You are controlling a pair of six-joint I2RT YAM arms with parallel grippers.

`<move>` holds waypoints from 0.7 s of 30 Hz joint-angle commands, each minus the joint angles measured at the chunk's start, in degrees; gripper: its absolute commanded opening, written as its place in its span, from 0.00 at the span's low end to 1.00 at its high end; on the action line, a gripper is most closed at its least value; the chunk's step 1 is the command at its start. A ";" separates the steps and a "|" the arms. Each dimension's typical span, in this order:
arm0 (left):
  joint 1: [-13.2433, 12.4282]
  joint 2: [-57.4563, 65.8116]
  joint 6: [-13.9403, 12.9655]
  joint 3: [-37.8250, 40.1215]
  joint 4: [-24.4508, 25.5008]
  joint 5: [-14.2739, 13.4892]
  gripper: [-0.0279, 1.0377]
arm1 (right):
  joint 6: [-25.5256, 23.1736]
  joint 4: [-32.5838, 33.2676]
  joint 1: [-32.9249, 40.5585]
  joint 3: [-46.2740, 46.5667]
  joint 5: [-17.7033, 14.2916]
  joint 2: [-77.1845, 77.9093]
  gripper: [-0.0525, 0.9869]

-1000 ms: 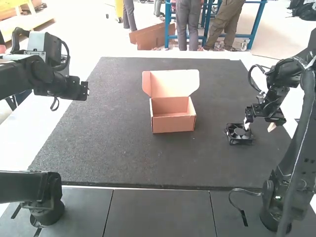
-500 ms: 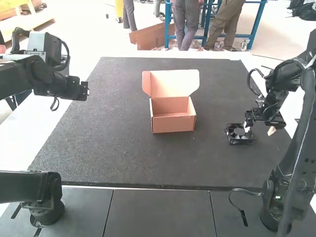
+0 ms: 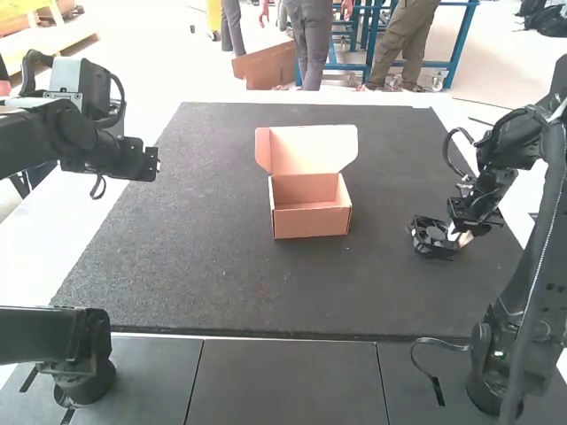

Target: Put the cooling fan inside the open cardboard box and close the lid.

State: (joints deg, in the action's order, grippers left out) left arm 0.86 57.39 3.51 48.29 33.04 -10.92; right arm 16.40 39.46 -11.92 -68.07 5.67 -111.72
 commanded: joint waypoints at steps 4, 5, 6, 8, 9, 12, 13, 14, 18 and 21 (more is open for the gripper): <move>0.02 -0.87 0.36 2.51 0.71 0.19 0.94 | -2.34 -1.67 -1.61 2.51 -0.31 -1.57 0.03; 0.02 -1.05 0.36 2.51 0.89 0.19 0.94 | -2.87 -1.76 -1.61 2.33 -0.05 -1.57 0.03; 0.02 -1.22 0.36 2.51 1.06 0.19 0.94 | -3.13 -1.76 -1.61 2.33 0.66 -1.39 0.03; 0.02 -1.40 0.27 2.51 1.24 0.19 0.94 | -3.13 -1.76 -1.70 1.72 1.18 -1.13 0.03; 0.02 -1.57 0.27 2.42 1.33 0.19 0.94 | -3.04 -1.76 -1.88 1.19 1.27 -0.78 0.03; 0.02 -1.75 0.27 1.98 1.06 0.11 0.94 | -2.96 -0.79 -2.14 -0.66 2.77 2.21 0.03; 0.10 -1.75 0.27 1.80 0.98 0.19 0.94 | -3.04 0.09 -2.23 -1.45 4.17 3.53 0.03; 0.19 -1.84 0.27 1.63 0.80 0.11 0.94 | -3.22 0.97 -2.32 -2.33 5.14 4.93 0.03; 0.46 -1.84 0.27 1.01 0.45 0.19 0.94 | -4.54 5.98 -1.88 -4.70 7.16 9.68 0.04; 0.54 -1.84 0.18 0.57 0.10 0.19 0.94 | -6.47 9.49 -1.35 -5.67 9.01 13.81 0.04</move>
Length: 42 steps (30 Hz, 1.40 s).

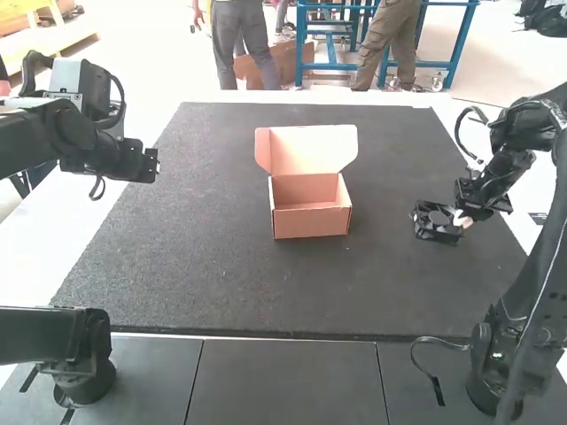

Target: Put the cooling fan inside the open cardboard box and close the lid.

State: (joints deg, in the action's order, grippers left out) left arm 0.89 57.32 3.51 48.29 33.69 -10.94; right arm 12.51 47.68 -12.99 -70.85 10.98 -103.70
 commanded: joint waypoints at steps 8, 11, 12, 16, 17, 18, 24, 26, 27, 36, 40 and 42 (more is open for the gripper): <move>0.61 -1.77 -0.08 -0.83 -1.61 0.48 0.94 | -12.16 3.03 6.05 -4.74 3.78 16.86 0.04; 0.61 -1.77 -0.26 -1.45 -2.32 0.57 0.94 | -14.97 5.41 10.88 -6.93 3.69 18.53 0.04; 0.52 -1.77 -0.34 -1.62 -2.49 0.57 0.94 | -15.77 6.72 12.55 -7.81 3.78 18.62 0.04; 0.61 -1.77 -0.43 -2.06 -3.11 0.74 0.94 | -19.90 9.98 20.11 -12.03 3.69 18.62 0.05; 0.61 -1.77 -0.52 -2.15 -3.28 0.74 0.94 | -20.95 10.24 22.22 -13.09 3.69 18.62 0.05; 0.52 -1.77 -0.70 -2.24 -3.46 0.74 0.94 | -21.83 10.59 24.16 -13.97 3.61 18.53 0.05; 1.05 -1.77 -0.78 -2.77 -4.16 0.74 0.94 | -25.96 12.44 34.44 -18.54 3.26 15.02 0.05; 1.49 -1.77 -0.70 -3.03 -4.25 0.83 0.94 | -26.40 12.61 36.20 -20.12 3.17 13.61 0.05; 1.75 -1.77 -0.70 -3.21 -4.34 0.83 0.94 | -26.66 12.61 36.55 -20.91 3.17 12.91 0.05; 4.21 -1.77 -0.26 -3.38 -4.78 0.83 0.94 | -25.43 12.61 37.60 -28.47 2.46 2.98 0.05; 4.92 -1.77 -0.17 -3.21 -4.95 0.92 0.94 | -23.59 13.84 38.66 -33.30 2.38 -2.74 0.05; 5.09 -1.77 -0.17 -3.21 -5.13 0.83 0.94 | -22.97 13.84 39.10 -35.32 0.88 -5.20 0.04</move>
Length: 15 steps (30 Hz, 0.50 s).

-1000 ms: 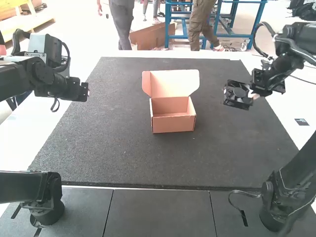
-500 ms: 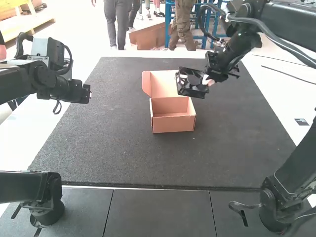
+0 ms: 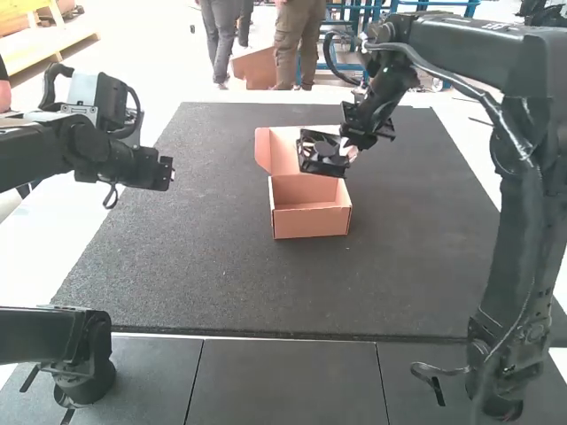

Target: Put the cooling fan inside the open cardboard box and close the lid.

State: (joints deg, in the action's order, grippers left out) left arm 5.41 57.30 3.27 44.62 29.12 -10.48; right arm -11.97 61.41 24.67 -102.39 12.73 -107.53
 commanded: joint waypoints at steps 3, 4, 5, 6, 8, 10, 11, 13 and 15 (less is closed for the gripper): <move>0.83 -1.75 0.34 0.47 -0.65 0.46 0.94 | 3.35 0.29 2.14 -6.33 -2.27 -5.15 0.04; 0.83 -1.75 0.34 0.47 -0.74 0.46 0.94 | 3.70 0.38 2.32 -7.30 -2.36 -6.21 0.04; 0.92 -1.75 0.34 0.55 -0.82 0.37 0.94 | 3.88 0.47 2.40 -8.09 -2.36 -7.26 0.04; 0.92 -1.75 0.34 0.55 -0.91 0.37 0.94 | 4.23 0.56 2.49 -8.79 -2.62 -8.40 0.04; 0.92 -1.75 0.34 0.47 -1.09 0.37 0.94 | 4.50 0.47 2.58 -10.11 -3.24 -10.34 0.04; 0.92 -1.75 0.34 0.64 -1.26 0.37 0.94 | 4.67 0.47 2.58 -10.99 -3.85 -12.09 0.04; 0.92 -1.75 0.34 0.64 -1.35 0.37 0.94 | 4.85 0.47 2.58 -11.52 -3.94 -12.88 0.04; 0.83 -1.75 0.42 0.73 -1.44 0.46 0.94 | 4.85 0.47 2.58 -12.04 -4.12 -14.38 0.04; 0.92 -1.75 0.60 0.82 -1.44 0.37 0.94 | 4.94 0.47 2.58 -12.04 -4.91 -15.52 0.04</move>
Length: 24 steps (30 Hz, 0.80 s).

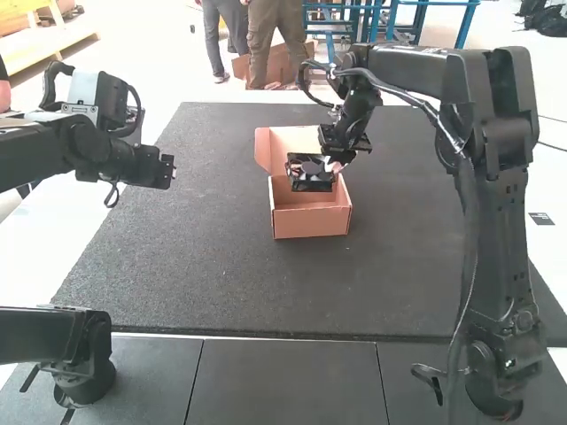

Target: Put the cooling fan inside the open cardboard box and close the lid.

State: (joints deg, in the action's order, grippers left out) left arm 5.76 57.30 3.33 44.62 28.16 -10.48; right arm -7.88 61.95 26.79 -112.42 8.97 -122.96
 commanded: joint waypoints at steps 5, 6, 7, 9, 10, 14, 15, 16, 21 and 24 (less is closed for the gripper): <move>0.57 -1.75 0.97 1.61 -0.57 0.46 0.94 | 1.20 -0.52 0.37 -2.01 -1.41 -2.99 0.04; 0.48 -1.75 0.97 1.70 -0.57 0.46 0.94 | 1.11 -0.43 0.37 -2.01 -1.33 -3.61 0.04; 0.48 -1.75 1.06 1.87 -0.65 0.55 0.94 | 1.11 -0.43 0.28 -2.01 -1.33 -4.13 0.04; 0.57 -1.75 1.15 2.05 -0.92 0.64 0.94 | 1.20 -0.43 0.28 -2.01 -1.24 -5.10 0.04; 0.57 -1.75 1.15 2.14 -1.00 0.64 0.94 | 1.20 -0.43 0.28 -2.01 -0.97 -5.45 0.04; 0.57 -1.49 1.33 2.49 -1.44 0.64 0.94 | 1.20 -0.61 0.37 -2.01 0.08 -6.59 0.04; 0.57 -1.40 1.41 2.49 -1.71 0.64 0.94 | 1.20 -0.78 0.37 -2.10 0.17 -6.95 0.04; 0.57 -1.40 1.50 2.58 -2.06 0.64 0.94 | 1.20 -0.96 0.20 -2.10 0.17 -7.12 0.04; 0.57 -0.61 1.59 3.54 -3.73 0.72 0.94 | 1.11 -1.57 -0.59 -2.28 2.98 -6.95 0.38; 0.57 0.45 1.68 4.42 -3.90 0.81 0.94 | 1.11 -1.48 -1.03 -2.28 3.95 -5.98 0.61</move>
State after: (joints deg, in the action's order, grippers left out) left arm 5.91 57.36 4.36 46.06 24.95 -10.28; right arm -7.01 60.40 26.68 -113.16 10.55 -130.74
